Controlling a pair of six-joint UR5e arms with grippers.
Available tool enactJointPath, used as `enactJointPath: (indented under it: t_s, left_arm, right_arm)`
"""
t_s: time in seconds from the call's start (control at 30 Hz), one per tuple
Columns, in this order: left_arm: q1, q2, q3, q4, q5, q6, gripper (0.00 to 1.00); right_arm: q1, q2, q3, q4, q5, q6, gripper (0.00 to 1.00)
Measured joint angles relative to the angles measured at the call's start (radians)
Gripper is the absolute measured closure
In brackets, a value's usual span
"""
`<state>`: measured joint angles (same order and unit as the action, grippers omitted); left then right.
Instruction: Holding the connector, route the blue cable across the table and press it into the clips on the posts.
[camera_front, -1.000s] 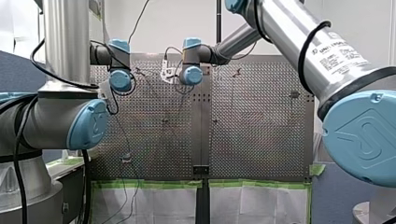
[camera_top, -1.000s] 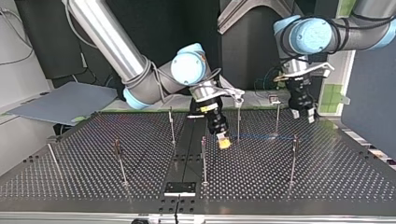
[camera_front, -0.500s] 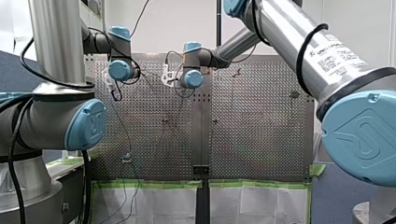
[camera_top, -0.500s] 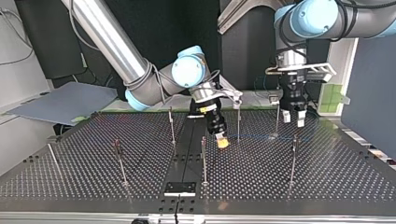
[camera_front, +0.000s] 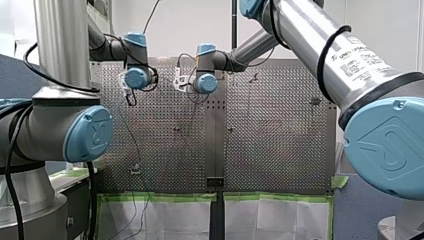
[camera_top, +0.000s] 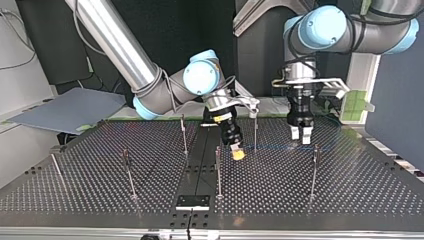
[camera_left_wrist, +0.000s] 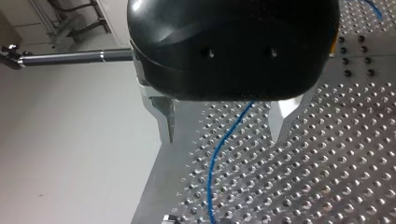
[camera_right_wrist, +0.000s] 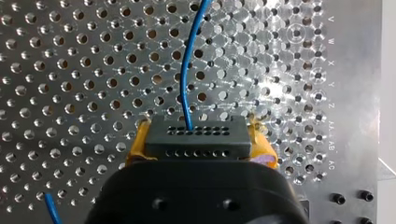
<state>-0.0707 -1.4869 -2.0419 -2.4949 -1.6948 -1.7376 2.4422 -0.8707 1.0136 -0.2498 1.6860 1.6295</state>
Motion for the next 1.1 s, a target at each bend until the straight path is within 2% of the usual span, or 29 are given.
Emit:
enactJointPath:
  t_s: [0.2, 0.6, 0.9, 1.07, 1.1]
  left_arm:
    - [-0.012, -0.04, 0.02, 0.022, -0.038, 0.054, 0.0]
    - [-0.038, -0.119, 0.09, 0.023, -0.091, 0.158, 0.0]
    - [-0.043, -0.137, 0.14, 0.022, -0.107, 0.181, 0.0]
    - [-0.047, -0.171, 0.153, 0.005, -0.109, 0.205, 0.0]
    - [-0.047, -0.179, 0.155, 0.004, -0.11, 0.209, 0.04]
  right_arm:
    - [0.0, 0.0, 0.0, 0.001, -0.001, 0.0, 1.0]
    - [-0.006, 0.001, 0.0, 0.003, -0.002, 0.0, 1.0]
    - [-0.014, 0.001, 0.0, 0.003, -0.004, 0.0, 1.0]
    - [-0.017, 0.002, 0.0, 0.004, -0.004, 0.0, 1.0]
    - [-0.017, 0.002, 0.0, 0.005, -0.004, 0.0, 1.0]
